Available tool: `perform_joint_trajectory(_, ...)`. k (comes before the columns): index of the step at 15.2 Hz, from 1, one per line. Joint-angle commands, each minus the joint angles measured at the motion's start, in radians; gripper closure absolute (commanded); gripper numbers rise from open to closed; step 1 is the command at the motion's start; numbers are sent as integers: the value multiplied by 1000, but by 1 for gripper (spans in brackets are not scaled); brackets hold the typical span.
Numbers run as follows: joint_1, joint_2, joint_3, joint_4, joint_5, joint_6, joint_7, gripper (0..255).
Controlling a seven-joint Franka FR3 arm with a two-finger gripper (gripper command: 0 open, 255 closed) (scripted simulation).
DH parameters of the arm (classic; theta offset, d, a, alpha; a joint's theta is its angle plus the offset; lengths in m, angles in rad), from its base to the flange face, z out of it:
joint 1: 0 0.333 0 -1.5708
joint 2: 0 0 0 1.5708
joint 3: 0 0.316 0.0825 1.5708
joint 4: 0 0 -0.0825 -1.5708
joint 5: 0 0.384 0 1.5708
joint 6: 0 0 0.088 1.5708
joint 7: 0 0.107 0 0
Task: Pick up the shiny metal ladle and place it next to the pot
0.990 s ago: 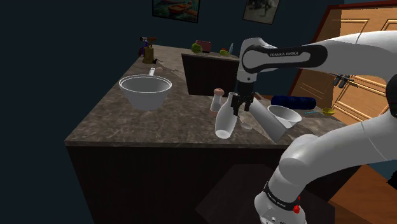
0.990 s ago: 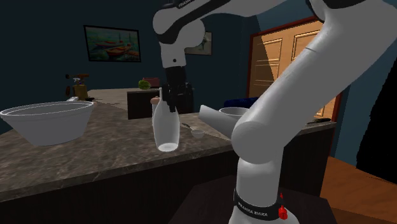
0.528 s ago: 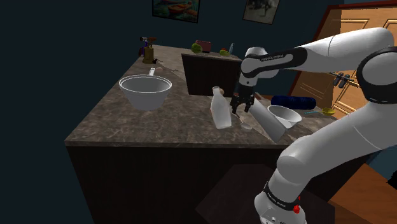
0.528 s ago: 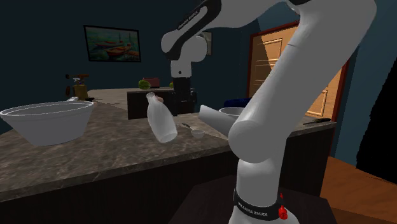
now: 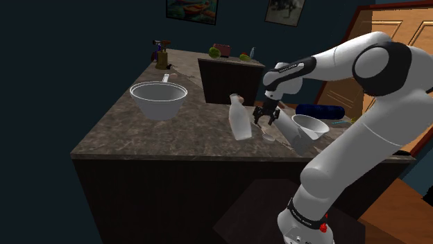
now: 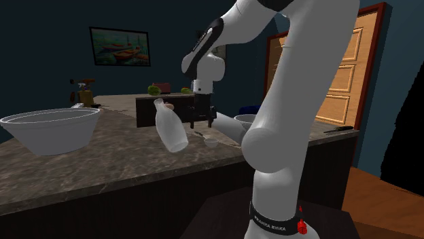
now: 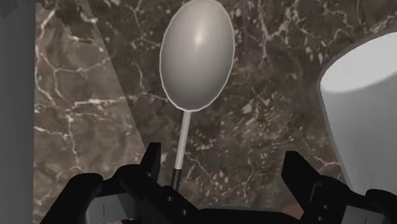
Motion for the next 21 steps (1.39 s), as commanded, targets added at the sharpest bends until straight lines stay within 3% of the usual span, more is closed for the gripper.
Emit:
perform_joint_trajectory(1,-15,55,-36,20,38,48,-14,0)
perform_joint_trajectory(10,-12,158,-59,-13,114,179,-57,0)
perform_joint_trajectory(18,-12,157,-58,-13,114,179,-57,0)
perform_joint_trajectory(19,-12,157,-58,-13,114,179,-57,255)
perform_joint_trajectory(21,-12,157,-58,-13,114,179,-57,255)
